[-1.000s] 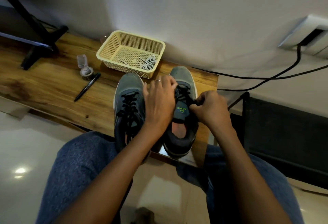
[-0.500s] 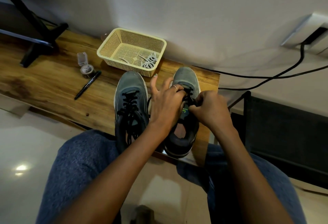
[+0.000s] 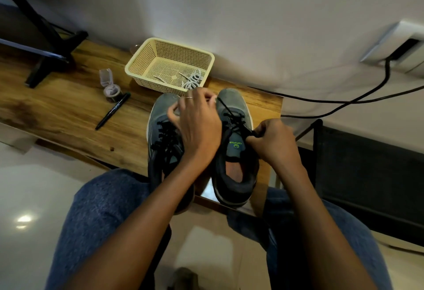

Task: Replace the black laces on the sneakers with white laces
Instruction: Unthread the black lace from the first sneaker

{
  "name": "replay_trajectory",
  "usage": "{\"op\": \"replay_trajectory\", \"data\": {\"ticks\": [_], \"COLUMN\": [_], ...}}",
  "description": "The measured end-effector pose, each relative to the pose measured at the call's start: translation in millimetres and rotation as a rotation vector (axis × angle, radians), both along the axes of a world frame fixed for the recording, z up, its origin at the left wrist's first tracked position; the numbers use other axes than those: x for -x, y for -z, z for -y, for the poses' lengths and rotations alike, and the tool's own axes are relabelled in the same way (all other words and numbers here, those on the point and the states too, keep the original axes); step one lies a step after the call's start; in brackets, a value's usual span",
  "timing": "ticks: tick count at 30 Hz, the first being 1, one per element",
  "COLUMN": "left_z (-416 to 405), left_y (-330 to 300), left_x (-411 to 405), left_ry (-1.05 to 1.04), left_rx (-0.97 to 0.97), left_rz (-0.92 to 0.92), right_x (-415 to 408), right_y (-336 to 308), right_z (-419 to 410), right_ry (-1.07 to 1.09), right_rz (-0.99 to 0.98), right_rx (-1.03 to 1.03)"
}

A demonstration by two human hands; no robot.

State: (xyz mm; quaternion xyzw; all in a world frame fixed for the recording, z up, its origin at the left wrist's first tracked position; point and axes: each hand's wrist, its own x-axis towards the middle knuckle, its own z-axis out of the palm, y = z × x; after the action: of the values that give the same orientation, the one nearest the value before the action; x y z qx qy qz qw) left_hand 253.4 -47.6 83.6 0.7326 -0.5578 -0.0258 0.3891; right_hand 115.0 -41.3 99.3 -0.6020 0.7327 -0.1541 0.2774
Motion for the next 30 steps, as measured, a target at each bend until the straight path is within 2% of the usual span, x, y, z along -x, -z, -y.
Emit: {"op": "replay_trajectory", "data": {"ticks": [2,5,10,12,18,21,26,27,28,30], "left_z": [-0.3,-3.4,-5.9,-9.6,-9.4,-10.4,1.5,2.4,1.5,-2.9], "left_y": [-1.1,-1.3,4.7,7.7,17.7,21.7,0.5,-3.0,-5.0,-2.5], "left_x": [-2.1,1.7,6.3,8.9,11.7,16.3,4.7,3.0,2.4,5.3], "left_ry": [-0.036,0.114,0.443,0.461,0.393,0.349,0.033,-0.016,-0.026,0.048], "left_rx": [-0.008,-0.011,-0.197,-0.198,-0.055,-0.024,-0.025,-0.051,-0.085,-0.162], "left_rz": [-0.060,-0.023,0.407,0.454,0.428,0.238,-0.614,-0.683,-0.668,-0.485], "right_x": [-1.8,-2.3,-5.0,-5.1,-6.1,-2.7,2.2,2.0,1.5,0.9], "right_y": [0.3,0.6,0.1,-0.4,-2.9,-3.5,-2.9,-2.1,-1.2,-0.2], "right_z": [-0.1,0.4,0.0,-0.6,-2.6,-2.0,-0.5,-0.5,-0.5,0.0], "right_ry": [-0.012,-0.023,-0.046,-0.050,-0.056,-0.027,-0.013,-0.017,-0.022,-0.036], "right_rz": [-0.019,-0.029,-0.060,-0.067,-0.048,0.000,0.003,0.001,-0.005,-0.022], "right_rx": [0.001,0.011,0.022,0.024,0.003,-0.008,0.007,0.008,0.009,0.011]}}
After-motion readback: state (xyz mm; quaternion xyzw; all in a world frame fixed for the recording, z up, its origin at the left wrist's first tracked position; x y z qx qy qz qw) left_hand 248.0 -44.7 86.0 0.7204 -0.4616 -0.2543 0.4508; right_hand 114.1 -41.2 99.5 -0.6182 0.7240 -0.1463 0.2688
